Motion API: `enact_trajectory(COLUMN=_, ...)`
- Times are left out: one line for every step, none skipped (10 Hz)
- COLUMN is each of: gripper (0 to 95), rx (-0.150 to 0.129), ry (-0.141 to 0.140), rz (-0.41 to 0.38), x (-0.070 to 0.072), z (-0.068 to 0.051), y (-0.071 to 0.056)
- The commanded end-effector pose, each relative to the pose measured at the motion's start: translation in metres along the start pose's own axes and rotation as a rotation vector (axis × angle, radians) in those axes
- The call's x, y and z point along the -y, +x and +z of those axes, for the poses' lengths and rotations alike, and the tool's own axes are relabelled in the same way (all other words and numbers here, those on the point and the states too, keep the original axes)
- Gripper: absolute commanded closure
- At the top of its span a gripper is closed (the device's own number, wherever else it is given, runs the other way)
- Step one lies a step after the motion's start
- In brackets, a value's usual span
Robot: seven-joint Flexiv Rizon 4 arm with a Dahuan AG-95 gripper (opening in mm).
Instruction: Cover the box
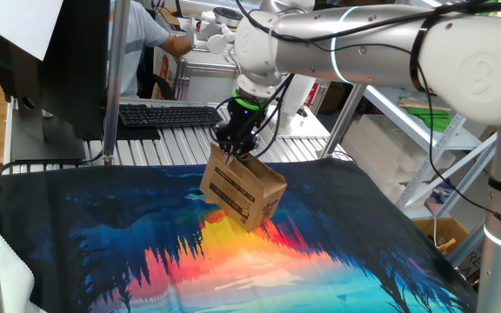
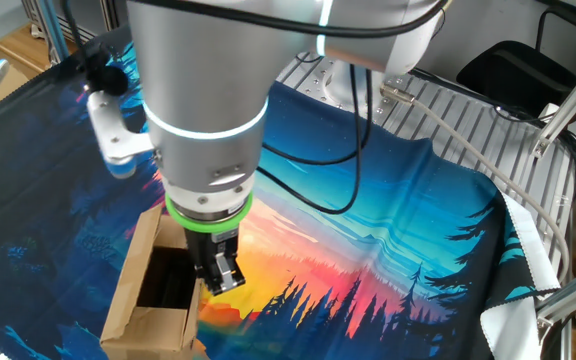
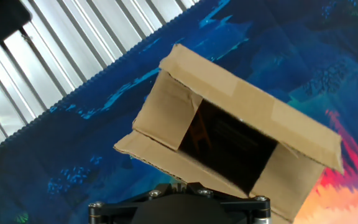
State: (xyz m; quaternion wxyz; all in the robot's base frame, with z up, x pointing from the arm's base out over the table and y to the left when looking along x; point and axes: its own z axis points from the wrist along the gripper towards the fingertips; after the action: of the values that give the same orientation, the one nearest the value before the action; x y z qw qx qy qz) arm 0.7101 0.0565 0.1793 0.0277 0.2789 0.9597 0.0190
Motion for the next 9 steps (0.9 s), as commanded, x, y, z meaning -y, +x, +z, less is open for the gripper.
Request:
enact_trajectory(gripper=95.0, rx=-0.001, ry=0.004, rz=-0.008, x=0.0016, z=-0.0013, y=-0.0034)
enact_trajectory(gripper=95.0, rx=0.0, ry=0.007, rz=-0.017, x=0.0031, z=-0.0032, y=-0.0067)
enact_trajectory(gripper=95.0, rx=-0.002, ry=0.013, rz=-0.03, x=0.0047, z=-0.0053, y=-0.0103)
enact_trajectory(gripper=95.0, rx=0.0, ry=0.014, rz=-0.032, x=0.0053, z=-0.005, y=-0.0106)
enact_trajectory(gripper=95.0, rx=0.001, ry=0.014, rz=-0.032, x=0.0053, z=-0.0044, y=-0.0106)
enact_trajectory(gripper=95.0, rx=0.002, ry=0.015, rz=-0.034, x=0.0052, z=-0.0037, y=-0.0106)
enact_trajectory(gripper=95.0, rx=0.005, ry=0.017, rz=-0.034, x=0.0052, z=-0.0034, y=-0.0106)
enact_trajectory(gripper=95.0, rx=0.016, ry=0.028, rz=-0.042, x=0.006, z=-0.0021, y=-0.0109)
enact_trajectory(gripper=95.0, rx=0.027, ry=0.03, rz=-0.046, x=0.0078, z=-0.0005, y=-0.0118)
